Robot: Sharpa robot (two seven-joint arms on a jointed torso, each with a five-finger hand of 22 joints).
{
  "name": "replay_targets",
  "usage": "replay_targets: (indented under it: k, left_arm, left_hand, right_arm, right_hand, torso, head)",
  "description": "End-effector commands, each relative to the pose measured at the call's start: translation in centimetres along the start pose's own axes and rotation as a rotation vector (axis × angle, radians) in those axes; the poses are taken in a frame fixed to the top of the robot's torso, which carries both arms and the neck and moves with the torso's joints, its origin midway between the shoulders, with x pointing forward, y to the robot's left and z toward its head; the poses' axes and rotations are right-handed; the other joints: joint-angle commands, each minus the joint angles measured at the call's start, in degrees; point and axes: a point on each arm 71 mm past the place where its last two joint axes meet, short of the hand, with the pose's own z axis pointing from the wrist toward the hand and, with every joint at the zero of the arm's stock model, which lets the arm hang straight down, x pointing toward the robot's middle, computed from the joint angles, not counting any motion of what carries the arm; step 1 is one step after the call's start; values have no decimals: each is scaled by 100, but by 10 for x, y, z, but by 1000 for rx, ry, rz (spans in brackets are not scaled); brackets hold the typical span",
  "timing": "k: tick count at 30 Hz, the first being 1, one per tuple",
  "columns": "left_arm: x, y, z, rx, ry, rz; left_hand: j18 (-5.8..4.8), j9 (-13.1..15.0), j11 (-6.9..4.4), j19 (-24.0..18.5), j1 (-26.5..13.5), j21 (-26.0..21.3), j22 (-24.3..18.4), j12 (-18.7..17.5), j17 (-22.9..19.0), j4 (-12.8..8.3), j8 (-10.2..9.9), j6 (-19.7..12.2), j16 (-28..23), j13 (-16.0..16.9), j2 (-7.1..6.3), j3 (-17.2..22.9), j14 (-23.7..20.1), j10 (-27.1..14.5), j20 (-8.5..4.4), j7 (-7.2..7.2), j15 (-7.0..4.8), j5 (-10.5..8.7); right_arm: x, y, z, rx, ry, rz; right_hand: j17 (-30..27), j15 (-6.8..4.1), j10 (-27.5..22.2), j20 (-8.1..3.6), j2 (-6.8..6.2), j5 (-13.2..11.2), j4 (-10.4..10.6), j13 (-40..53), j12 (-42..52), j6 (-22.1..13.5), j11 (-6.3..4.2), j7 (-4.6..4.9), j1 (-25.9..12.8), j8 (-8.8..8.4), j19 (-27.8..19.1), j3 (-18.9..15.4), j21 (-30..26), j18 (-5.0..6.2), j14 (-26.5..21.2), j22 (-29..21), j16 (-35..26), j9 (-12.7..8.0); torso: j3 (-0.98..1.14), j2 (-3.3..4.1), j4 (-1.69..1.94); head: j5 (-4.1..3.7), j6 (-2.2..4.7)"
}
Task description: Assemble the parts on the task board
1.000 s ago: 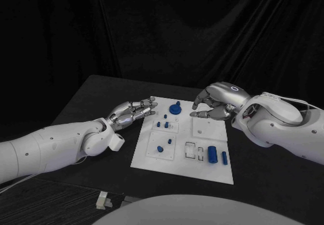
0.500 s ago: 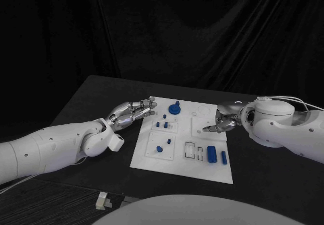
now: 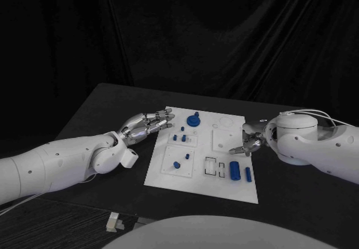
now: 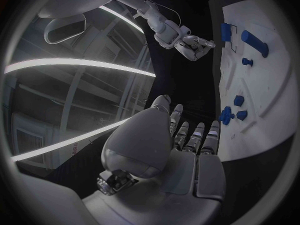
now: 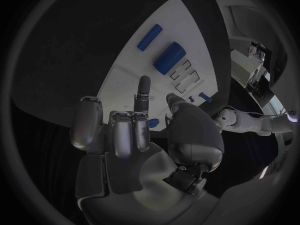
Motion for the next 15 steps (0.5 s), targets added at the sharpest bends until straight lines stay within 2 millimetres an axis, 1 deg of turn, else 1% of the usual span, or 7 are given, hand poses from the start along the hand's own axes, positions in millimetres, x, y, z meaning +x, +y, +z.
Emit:
replay_targets:
  k: [1,6,15]
  left_arm:
    - [1,-4,0,66,5,-14]
    - [1,-2,-1,63,5,-16]
    - [2,0,-2,58,6,-20]
  left_hand:
    - [-167,35,51,-32,48,-23,-60,101,35,-32,108,64,39,1,43,391,-24,-6,12,-2,-7,105]
    - [-168,35,55,-36,48,-24,-66,102,34,-31,108,63,39,1,45,398,-25,-6,13,0,-7,106]
    - [-169,33,60,-38,49,-26,-70,101,35,-30,108,54,42,0,48,409,-25,-7,13,6,4,106]
  right_arm:
    - [5,-1,2,23,17,19]
    - [9,1,4,16,16,30]
    - [16,5,8,6,28,49]
  right_hand:
    - [1534,0,618,8,32,99,34,1534,72,-25,-53,4,177,-76,-14,114,-115,-77,601,1047,114,79]
    - [1534,12,618,17,29,107,35,1534,72,-51,-51,12,221,-119,-33,113,-161,-68,601,1032,114,75]
    - [1534,30,618,32,54,100,32,1534,72,-100,-40,31,260,-184,-42,120,-181,-65,601,1026,114,67]
  torso:
    - [-1,-6,-1]
    - [0,-4,2]
    - [0,-4,-1]
  head:
    - [6,0]
    - [-13,0]
    - [0,0]
